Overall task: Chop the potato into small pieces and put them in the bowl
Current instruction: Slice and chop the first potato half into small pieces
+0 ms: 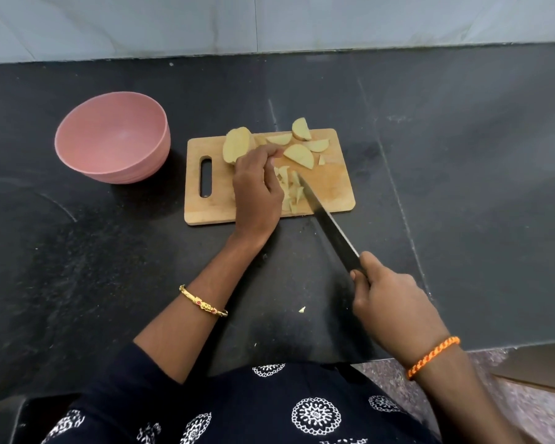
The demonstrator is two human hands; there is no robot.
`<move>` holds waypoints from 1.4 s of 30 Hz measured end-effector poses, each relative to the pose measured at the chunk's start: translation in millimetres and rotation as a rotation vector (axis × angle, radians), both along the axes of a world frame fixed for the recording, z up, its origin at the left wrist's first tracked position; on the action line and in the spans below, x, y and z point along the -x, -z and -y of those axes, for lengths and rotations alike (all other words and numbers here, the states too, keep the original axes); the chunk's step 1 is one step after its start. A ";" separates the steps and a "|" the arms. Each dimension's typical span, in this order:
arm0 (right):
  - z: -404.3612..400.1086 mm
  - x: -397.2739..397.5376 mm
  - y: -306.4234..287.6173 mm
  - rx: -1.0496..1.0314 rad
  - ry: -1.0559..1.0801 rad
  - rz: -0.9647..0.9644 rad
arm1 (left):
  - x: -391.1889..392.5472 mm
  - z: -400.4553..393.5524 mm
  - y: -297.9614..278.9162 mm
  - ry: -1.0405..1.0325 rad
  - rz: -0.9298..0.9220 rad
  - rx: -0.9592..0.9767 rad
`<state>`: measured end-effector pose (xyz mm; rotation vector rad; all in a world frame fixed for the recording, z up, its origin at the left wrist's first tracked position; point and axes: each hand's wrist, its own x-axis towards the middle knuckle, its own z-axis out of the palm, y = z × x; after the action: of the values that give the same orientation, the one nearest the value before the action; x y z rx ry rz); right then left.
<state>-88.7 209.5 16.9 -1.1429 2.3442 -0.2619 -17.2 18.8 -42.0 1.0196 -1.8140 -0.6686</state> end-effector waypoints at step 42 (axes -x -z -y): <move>37.7 49.8 18.2 0.293 0.298 0.224 | 95.9 130.3 -87.7 0.418 0.923 -0.675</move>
<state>-138.5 171.8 -1.4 -0.8319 2.3164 -0.8183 -113.1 -111.5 45.7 1.5700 -2.7360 -1.2571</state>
